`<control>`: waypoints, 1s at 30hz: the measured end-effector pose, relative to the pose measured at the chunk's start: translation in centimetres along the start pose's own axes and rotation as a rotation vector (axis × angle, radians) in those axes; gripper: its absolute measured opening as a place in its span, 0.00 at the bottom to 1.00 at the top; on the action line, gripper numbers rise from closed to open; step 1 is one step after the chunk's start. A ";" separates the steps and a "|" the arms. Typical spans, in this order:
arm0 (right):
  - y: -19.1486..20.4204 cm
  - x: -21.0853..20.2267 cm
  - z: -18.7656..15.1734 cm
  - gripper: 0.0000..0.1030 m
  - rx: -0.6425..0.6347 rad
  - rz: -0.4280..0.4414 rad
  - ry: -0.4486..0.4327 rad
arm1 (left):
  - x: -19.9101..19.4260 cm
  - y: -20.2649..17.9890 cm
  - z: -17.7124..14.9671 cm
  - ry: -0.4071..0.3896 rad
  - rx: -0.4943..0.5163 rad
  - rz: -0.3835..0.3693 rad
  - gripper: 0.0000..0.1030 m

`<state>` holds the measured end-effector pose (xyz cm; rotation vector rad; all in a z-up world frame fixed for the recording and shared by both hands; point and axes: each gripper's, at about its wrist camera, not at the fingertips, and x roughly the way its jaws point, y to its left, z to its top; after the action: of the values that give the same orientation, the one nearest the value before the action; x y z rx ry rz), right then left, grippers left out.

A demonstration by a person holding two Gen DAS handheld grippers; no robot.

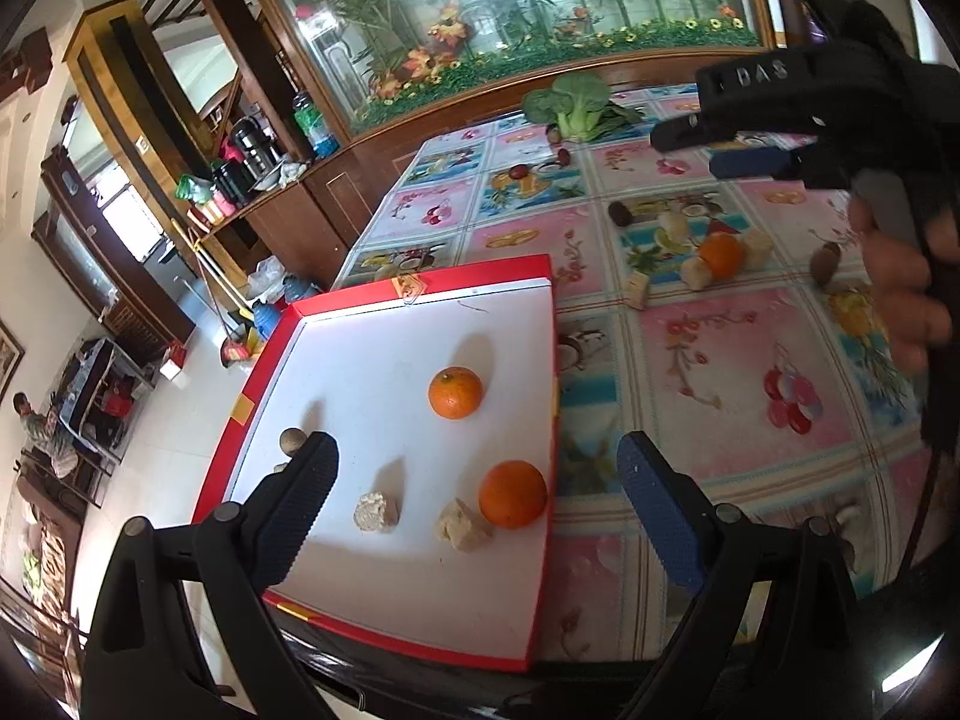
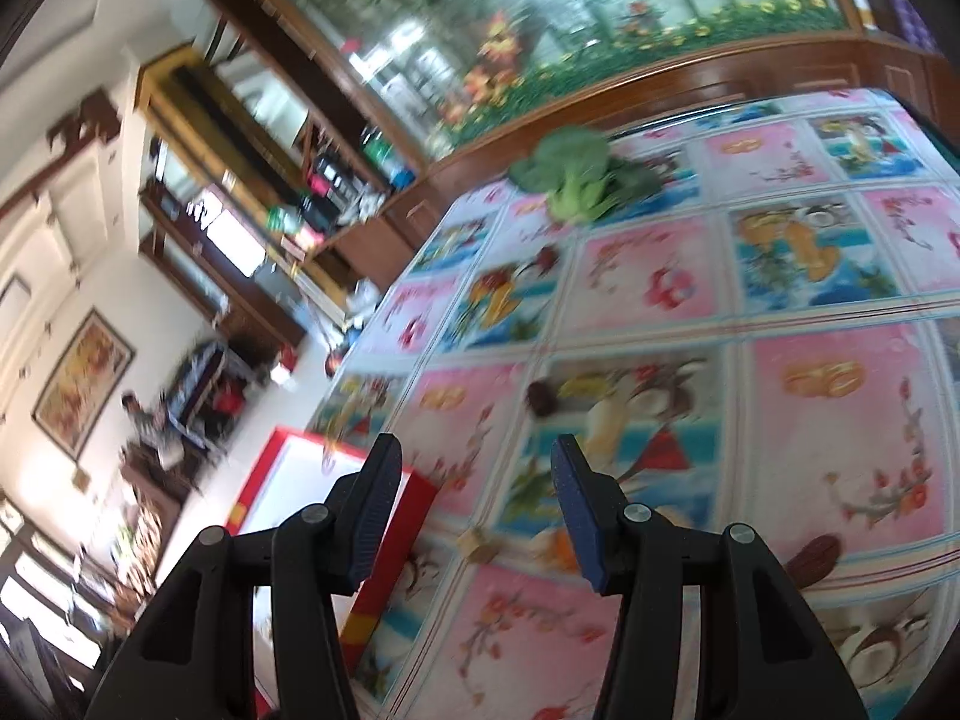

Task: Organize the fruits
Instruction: 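Move both open tools back over the table toward the remaining fruit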

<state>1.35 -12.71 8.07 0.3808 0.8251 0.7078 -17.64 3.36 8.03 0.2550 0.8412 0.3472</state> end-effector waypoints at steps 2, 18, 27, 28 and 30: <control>-1.1 -0.6 0.6 0.50 0.024 -0.004 -0.024 | -0.4 -0.2 -0.3 -0.002 0.013 -0.008 0.92; -2.8 -0.1 1.1 0.50 0.044 0.102 0.135 | 2.3 -2.3 2.5 0.013 0.031 -0.069 0.92; -2.7 3.3 -0.8 0.50 0.064 0.139 0.407 | 7.5 -4.2 6.9 0.036 0.091 -0.178 0.90; -2.6 3.4 -1.0 0.50 0.045 0.103 0.423 | 8.1 -4.1 7.0 0.053 0.077 -0.202 0.87; -3.0 3.8 -1.2 0.50 0.050 0.088 0.457 | 9.3 -4.1 7.2 0.089 0.052 -0.257 0.85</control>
<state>3.43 -12.16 3.60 0.3044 1.2653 0.8736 -5.63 2.73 4.94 0.1774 0.9599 0.0968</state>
